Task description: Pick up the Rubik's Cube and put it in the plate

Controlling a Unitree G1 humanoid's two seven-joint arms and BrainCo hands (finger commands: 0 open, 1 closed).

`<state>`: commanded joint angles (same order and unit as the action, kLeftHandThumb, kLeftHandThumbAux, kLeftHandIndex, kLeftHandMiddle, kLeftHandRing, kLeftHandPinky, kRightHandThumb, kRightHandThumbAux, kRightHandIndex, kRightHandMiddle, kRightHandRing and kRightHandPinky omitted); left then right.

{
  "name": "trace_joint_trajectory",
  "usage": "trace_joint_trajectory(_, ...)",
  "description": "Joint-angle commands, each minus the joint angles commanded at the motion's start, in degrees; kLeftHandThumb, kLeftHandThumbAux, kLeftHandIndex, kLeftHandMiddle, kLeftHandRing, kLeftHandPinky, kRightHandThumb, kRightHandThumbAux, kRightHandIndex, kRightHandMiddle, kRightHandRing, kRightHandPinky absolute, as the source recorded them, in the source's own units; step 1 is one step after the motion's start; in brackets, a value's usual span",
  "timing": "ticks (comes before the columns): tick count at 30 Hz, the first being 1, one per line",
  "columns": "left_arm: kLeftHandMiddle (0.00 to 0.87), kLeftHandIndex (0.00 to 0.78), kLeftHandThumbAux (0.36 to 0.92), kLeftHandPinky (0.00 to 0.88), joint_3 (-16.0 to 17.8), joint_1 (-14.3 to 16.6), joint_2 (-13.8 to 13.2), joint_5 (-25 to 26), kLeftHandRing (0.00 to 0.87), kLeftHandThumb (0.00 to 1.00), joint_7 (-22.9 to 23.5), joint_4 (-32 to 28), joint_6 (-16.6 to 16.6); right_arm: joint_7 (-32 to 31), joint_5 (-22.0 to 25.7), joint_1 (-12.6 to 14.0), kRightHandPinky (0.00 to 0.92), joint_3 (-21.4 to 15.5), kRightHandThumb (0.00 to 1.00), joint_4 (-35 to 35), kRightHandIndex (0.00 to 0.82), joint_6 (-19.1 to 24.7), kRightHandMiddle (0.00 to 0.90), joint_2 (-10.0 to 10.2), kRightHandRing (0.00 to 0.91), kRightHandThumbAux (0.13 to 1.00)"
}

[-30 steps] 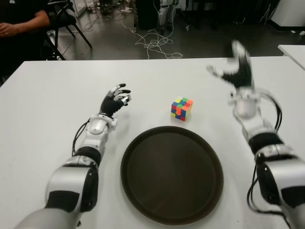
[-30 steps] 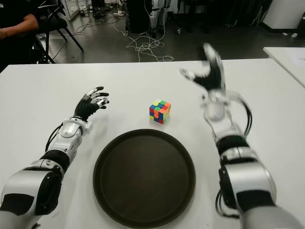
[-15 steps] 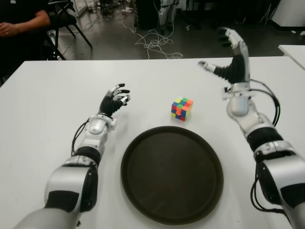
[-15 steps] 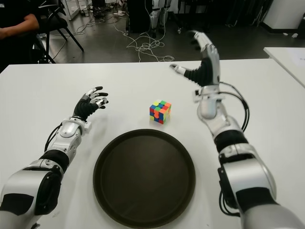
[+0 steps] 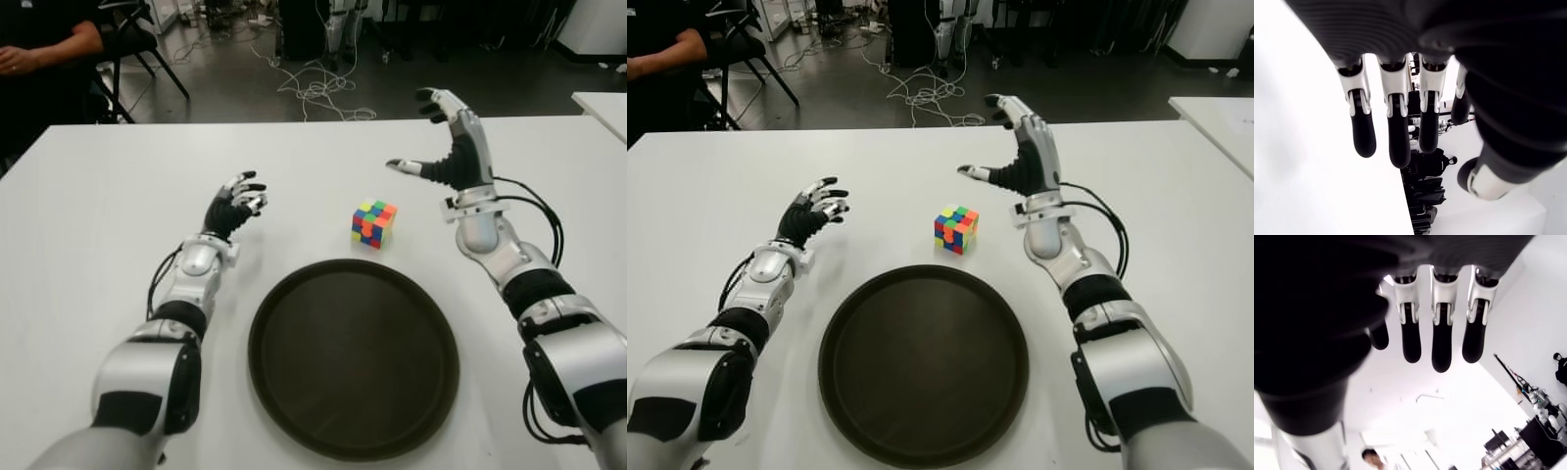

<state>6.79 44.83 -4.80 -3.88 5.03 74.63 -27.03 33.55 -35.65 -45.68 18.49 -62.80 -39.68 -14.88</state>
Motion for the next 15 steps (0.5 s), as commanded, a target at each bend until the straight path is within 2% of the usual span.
trace_joint_trajectory(2, 0.277, 0.167, 0.708, 0.356, -0.1, 0.0, 0.0, 0.0, 0.322, 0.375, 0.0, 0.0, 0.0, -3.8, -1.5, 0.3, 0.269, 2.0, 0.000, 2.7, 0.217, 2.7, 0.259, -0.5, 0.269, 0.809)
trace_joint_trajectory(3, 0.276, 0.165, 0.708, 0.356, -0.1, 0.0, 0.0, -0.1, 0.321, 0.379, 0.0, 0.0, 0.0, -7.9, -2.0, 1.1, 0.240, 2.8, 0.000, 6.3, 0.203, 4.8, 0.246, -1.3, 0.254, 0.800)
trace_joint_trajectory(7, 0.276, 0.166, 0.701, 0.358, -0.3, 0.0, 0.0, -0.2, 0.323, 0.380, 0.0, 0.0, 0.1, -17.1, -2.1, 3.2, 0.164, 3.8, 0.000, 14.6, 0.162, 9.9, 0.203, -3.1, 0.207, 0.779)
trace_joint_trajectory(10, 0.275, 0.164, 0.700, 0.358, -0.2, 0.0, 0.0, -0.1, 0.324, 0.372, 0.1, 0.0, 0.0, -25.3, -2.9, 5.2, 0.144, 5.1, 0.000, 20.8, 0.146, 13.7, 0.187, -5.0, 0.190, 0.782)
trace_joint_trajectory(15, 0.278, 0.165, 0.707, 0.356, -0.1, 0.0, 0.1, 0.1, 0.324, 0.352, 0.0, -0.1, 0.1, -36.9, -5.0, 6.3, 0.115, 7.1, 0.000, 28.8, 0.133, 20.0, 0.169, -7.7, 0.164, 0.797)
